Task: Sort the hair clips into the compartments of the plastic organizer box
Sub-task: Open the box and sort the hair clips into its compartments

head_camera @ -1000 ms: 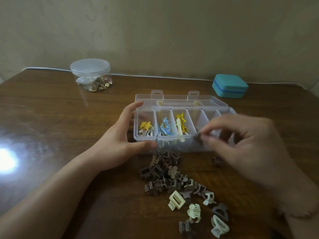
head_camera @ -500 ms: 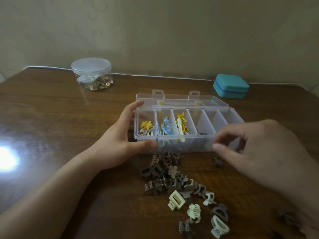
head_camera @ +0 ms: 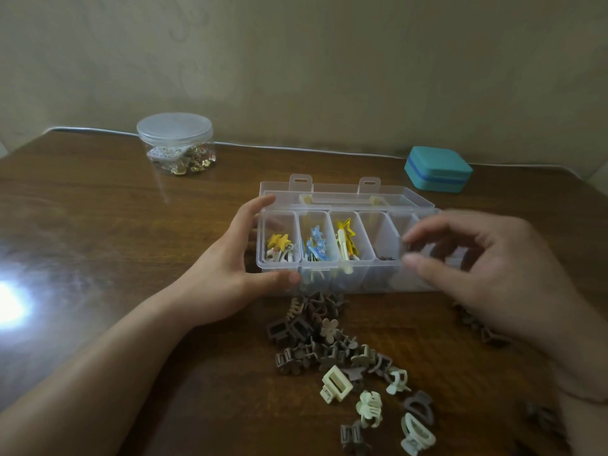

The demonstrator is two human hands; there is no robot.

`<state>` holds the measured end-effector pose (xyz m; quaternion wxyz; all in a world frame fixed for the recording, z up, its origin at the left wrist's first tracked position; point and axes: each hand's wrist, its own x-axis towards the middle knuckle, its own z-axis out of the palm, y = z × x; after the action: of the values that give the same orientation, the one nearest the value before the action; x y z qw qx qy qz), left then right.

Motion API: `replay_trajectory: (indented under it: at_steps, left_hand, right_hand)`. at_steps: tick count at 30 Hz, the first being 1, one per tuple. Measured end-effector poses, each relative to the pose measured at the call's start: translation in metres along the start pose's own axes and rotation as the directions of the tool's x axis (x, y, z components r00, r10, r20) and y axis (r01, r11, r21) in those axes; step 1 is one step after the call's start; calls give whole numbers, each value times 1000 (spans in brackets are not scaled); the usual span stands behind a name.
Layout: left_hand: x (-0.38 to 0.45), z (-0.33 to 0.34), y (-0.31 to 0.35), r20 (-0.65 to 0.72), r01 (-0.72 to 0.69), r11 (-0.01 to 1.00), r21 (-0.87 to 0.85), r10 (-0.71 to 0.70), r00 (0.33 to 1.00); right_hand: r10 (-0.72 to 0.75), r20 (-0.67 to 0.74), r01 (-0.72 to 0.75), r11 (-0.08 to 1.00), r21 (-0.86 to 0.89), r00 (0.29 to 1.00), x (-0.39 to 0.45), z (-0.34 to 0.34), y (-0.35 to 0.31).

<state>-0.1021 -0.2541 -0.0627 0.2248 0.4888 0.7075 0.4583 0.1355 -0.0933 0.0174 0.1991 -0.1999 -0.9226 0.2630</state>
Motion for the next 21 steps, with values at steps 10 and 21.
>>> replay_trajectory:
  at_steps: [10, 21]
  left_hand:
    - [0, 0, 0, 0, -5, 1000, -6, 5, 1000]
    - [0, 0, 0, -1, -11, 1000, 10, 11, 1000]
  right_hand:
    - [-212, -207, 160, 957, -242, 955, 3, 21, 5]
    - [-262, 242, 328, 897, -295, 934, -1, 53, 1]
